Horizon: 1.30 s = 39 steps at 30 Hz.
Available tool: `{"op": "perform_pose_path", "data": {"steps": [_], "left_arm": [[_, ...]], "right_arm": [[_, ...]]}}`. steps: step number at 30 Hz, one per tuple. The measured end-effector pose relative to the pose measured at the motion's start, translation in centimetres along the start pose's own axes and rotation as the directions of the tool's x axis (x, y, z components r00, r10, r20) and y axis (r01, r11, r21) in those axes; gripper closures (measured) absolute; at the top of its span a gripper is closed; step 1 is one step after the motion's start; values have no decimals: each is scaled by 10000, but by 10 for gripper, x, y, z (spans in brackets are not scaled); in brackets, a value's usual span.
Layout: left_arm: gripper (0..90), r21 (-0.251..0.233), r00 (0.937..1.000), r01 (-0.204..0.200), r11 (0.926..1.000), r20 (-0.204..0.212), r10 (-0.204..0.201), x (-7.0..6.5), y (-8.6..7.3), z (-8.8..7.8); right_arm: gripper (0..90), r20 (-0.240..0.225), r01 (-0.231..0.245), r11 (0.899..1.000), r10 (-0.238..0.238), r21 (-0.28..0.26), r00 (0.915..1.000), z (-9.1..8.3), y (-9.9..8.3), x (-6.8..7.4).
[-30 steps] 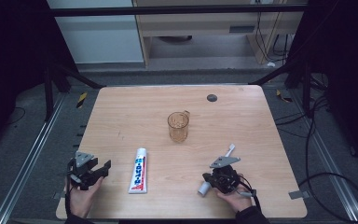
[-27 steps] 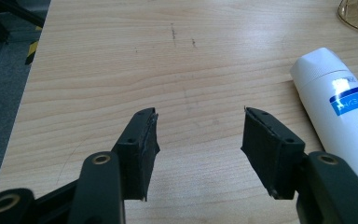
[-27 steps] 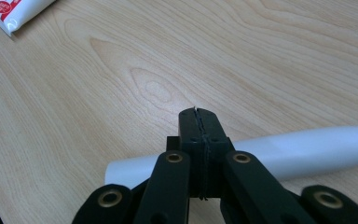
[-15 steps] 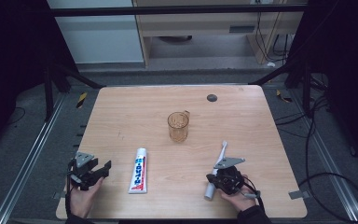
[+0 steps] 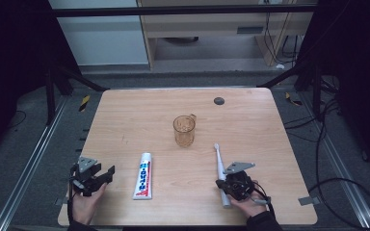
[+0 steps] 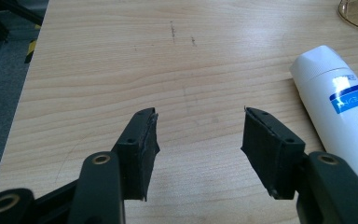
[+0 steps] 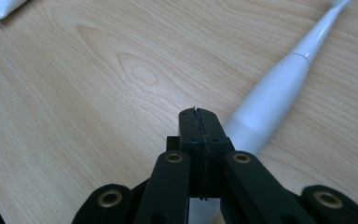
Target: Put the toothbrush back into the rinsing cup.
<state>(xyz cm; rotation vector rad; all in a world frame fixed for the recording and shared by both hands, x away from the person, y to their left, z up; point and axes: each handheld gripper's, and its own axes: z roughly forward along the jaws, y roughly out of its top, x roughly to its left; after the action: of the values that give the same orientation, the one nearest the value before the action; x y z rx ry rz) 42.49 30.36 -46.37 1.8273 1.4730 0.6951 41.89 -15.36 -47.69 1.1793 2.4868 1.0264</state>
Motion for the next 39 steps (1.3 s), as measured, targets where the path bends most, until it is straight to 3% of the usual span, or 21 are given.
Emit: {"op": "perform_pose_path", "data": {"steps": [17, 22, 24, 29, 39], "left_arm": [[441, 9, 10000, 10, 10000, 2, -10, 0, 0, 0], [441, 22, 10000, 10, 10000, 7, -10, 0, 0, 0], [441, 26, 10000, 11, 10000, 11, -11, 0, 0, 0], [441, 57, 10000, 3, 10000, 6, -3, 0, 0, 1], [441, 68, 10000, 11, 10000, 0, -11, 0, 0, 0]], "right_arm": [[900, 159, -31, 9999, 29, 117, 9999, -1, -1, -3], [900, 156, -130, 9996, 134, -239, 9998, -7, 2, -3], [900, 436, -287, 9981, 311, -545, 9986, -15, 2, -7], [900, 1038, -506, 9979, 546, -411, 9931, -20, -5, -19], [900, 1242, -531, 9985, 545, -149, 9908, -22, -14, -20]]}}
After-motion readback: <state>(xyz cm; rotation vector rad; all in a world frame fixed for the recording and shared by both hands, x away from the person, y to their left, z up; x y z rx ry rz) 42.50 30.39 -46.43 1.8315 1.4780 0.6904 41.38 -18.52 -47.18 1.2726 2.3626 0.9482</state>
